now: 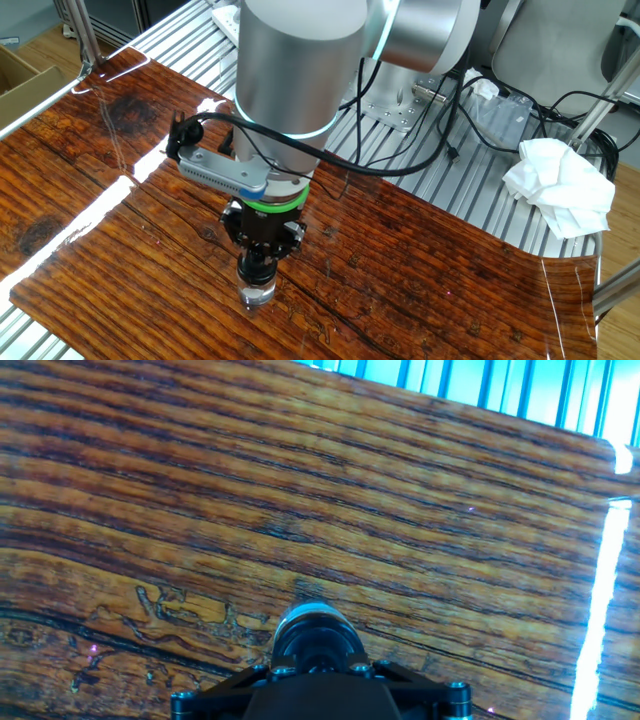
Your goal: Screw the lid onto the jar
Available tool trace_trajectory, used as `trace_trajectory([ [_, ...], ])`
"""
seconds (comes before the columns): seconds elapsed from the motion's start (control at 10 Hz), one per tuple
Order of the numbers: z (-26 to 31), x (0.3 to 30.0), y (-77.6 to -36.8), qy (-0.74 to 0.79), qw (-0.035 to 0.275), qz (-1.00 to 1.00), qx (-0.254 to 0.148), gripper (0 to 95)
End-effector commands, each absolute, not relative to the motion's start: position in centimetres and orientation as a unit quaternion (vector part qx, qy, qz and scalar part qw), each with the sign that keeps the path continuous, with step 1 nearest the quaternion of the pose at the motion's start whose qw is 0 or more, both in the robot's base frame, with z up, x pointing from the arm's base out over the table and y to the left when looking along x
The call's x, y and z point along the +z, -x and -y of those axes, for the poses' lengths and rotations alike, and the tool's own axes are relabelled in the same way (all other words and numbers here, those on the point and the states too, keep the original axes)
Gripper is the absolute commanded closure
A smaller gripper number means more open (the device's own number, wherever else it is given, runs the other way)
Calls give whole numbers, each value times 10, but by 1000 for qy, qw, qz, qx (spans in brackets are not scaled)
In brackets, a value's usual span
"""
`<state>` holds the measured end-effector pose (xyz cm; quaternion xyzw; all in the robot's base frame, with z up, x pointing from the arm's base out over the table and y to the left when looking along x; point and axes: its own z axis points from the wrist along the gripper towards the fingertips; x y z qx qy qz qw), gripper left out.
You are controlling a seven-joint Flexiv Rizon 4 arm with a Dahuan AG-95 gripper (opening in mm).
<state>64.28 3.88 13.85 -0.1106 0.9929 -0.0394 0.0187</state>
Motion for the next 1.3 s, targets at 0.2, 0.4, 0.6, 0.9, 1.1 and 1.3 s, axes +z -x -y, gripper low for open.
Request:
trace_trajectory([
  [0.2,-38,139,-643,110,19,-993,-42,950],
  [0.4,-39,139,-643,108,19,-993,-42,950],
  [0.6,-39,136,-644,107,20,-993,-40,950],
  [0.9,-38,135,-644,100,21,-994,-38,950],
  [1.1,-38,135,-644,67,22,-997,-28,950],
  [1.3,-39,134,-644,40,21,-999,-16,950],
])
